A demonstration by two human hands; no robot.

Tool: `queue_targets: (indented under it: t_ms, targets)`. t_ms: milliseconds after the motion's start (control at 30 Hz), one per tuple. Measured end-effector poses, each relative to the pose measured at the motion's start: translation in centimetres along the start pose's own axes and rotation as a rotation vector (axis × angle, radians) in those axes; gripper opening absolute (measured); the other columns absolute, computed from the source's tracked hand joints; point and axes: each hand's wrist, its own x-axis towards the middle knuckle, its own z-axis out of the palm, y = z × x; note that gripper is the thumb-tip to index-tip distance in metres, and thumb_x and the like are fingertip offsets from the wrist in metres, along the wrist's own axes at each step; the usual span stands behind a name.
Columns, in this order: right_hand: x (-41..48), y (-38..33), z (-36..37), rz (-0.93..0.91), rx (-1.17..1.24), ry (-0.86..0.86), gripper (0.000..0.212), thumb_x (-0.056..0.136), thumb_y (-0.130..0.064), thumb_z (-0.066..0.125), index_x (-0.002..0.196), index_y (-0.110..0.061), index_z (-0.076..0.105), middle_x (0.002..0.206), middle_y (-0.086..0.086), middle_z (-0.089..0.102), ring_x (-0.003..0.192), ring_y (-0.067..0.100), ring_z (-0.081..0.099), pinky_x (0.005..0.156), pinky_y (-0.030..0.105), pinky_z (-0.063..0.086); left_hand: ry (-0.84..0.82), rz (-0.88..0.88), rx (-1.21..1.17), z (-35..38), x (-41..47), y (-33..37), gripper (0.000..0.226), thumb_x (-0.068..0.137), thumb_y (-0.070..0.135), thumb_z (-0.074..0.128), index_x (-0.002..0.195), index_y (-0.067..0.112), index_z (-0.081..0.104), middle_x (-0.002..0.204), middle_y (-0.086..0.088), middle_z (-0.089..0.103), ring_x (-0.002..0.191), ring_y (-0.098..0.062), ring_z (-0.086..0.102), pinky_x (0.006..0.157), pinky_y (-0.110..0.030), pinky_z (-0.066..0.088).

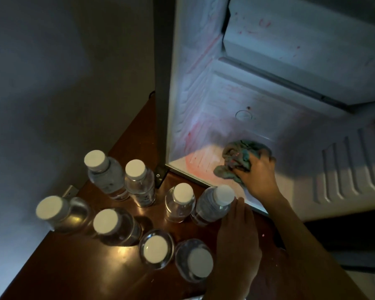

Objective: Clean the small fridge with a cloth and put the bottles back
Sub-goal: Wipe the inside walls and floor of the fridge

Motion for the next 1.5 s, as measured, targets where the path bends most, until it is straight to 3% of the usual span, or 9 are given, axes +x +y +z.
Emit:
queue_targets:
  t_ms: [100, 233, 333, 533, 700, 867, 1067, 1333, 1500]
  targets:
    - [-0.1, -0.5, -0.1, 0.005, -0.021, 0.002, 0.060, 0.082, -0.036, 0.077, 0.135, -0.016, 0.056, 0.138, 0.025, 0.035, 0.123, 0.047, 0.033, 0.110, 0.048, 0.032, -0.039, 0.069, -0.049, -1.1, -0.9, 0.9, 0.060, 0.067, 0.028, 0.057, 0.123, 0.009, 0.066, 0.128, -0.008, 0.065, 0.124, -0.022, 0.058, 0.105, -0.030, 0.045]
    - [-1.7, -0.7, -0.3, 0.009, -0.033, -0.045, 0.065, 0.081, -0.036, 0.078, 0.137, -0.013, 0.055, 0.139, 0.025, 0.035, 0.124, 0.048, 0.032, 0.112, 0.049, 0.030, -0.025, 0.101, 0.020, -3.7, -2.4, 1.3, 0.065, 0.060, 0.024, 0.077, 0.121, 0.009, 0.063, 0.123, -0.008, 0.064, 0.121, -0.025, 0.059, 0.107, -0.033, 0.045]
    - [-4.0, -1.0, -0.4, 0.009, -0.028, -0.068, 0.065, 0.081, -0.037, 0.077, 0.138, -0.014, 0.053, 0.141, 0.023, 0.033, 0.127, 0.046, 0.030, 0.112, 0.052, 0.030, -0.055, 0.065, 0.042, -6.4, -2.9, 1.9, 0.054, 0.057, 0.024, 0.082, 0.107, 0.015, 0.064, 0.108, -0.002, 0.065, 0.103, -0.020, 0.063, 0.089, -0.030, 0.054]
    - [-6.8, -1.8, -2.0, 0.079, -0.110, -0.225, 0.070, 0.087, -0.047, 0.067, 0.148, -0.029, 0.037, 0.149, 0.015, 0.021, 0.136, 0.040, 0.020, 0.113, 0.056, 0.027, -0.059, 0.141, 0.116, -11.9, -5.5, 2.8, 0.035, 0.057, 0.015, 0.078, 0.088, 0.020, 0.063, 0.081, 0.002, 0.061, 0.072, -0.017, 0.058, 0.060, -0.028, 0.047]
    - [-8.6, -3.9, -6.4, 0.009, -0.070, -0.283, 0.092, 0.081, -0.043, 0.071, 0.152, -0.039, 0.013, 0.154, 0.010, 0.011, 0.140, 0.041, 0.012, 0.114, 0.056, 0.019, 0.103, 0.250, 0.245, -16.4, -8.0, 1.4, 0.033, 0.074, 0.021, 0.070, 0.107, 0.022, 0.064, 0.105, 0.001, 0.062, 0.099, -0.019, 0.055, 0.086, -0.034, 0.043]
    - [-13.8, -6.9, -9.7, -0.243, 0.237, -0.216, 0.071, 0.077, -0.008, 0.066, 0.142, -0.026, 0.044, 0.147, 0.002, 0.031, 0.133, 0.028, 0.026, 0.116, 0.045, 0.027, 0.069, 0.213, 0.332, -18.2, -9.6, -0.1, 0.034, 0.082, 0.036, 0.067, 0.113, 0.024, 0.062, 0.110, 0.001, 0.061, 0.102, -0.022, 0.056, 0.084, -0.035, 0.047]
    - [-14.6, -9.4, -10.2, -0.247, 0.256, -0.181, 0.054, 0.087, -0.021, 0.071, 0.138, -0.017, 0.051, 0.133, 0.005, 0.046, 0.126, 0.027, 0.041, 0.105, 0.044, 0.041, 0.027, 0.018, 0.254, -18.0, -9.8, 0.2, 0.029, 0.086, 0.024, 0.068, 0.115, 0.023, 0.062, 0.107, 0.000, 0.063, 0.091, -0.023, 0.065, 0.067, -0.035, 0.052]
    - [-15.7, -9.8, -10.4, -0.226, 0.037, -0.159, 0.037, 0.083, -0.021, 0.074, 0.117, -0.019, 0.058, 0.117, 0.007, 0.064, 0.101, 0.026, 0.062, 0.081, 0.038, 0.054, -0.071, -0.081, 0.132, -17.4, -11.8, 0.3, 0.055, 0.086, 0.009, 0.068, 0.134, 0.023, 0.046, 0.133, -0.008, 0.052, 0.111, -0.030, 0.060, 0.085, -0.042, 0.055]
    - [-18.0, -9.5, -12.6, -0.175, 0.047, -0.132, 0.034, 0.085, -0.030, 0.072, 0.112, -0.012, 0.063, 0.109, 0.011, 0.068, 0.096, 0.029, 0.065, 0.075, 0.034, 0.050, -0.094, -0.048, 0.178, -18.4, -12.2, 0.6, 0.040, 0.091, 0.011, 0.063, 0.130, 0.012, 0.053, 0.132, -0.010, 0.050, 0.110, -0.032, 0.060, 0.088, -0.040, 0.053]
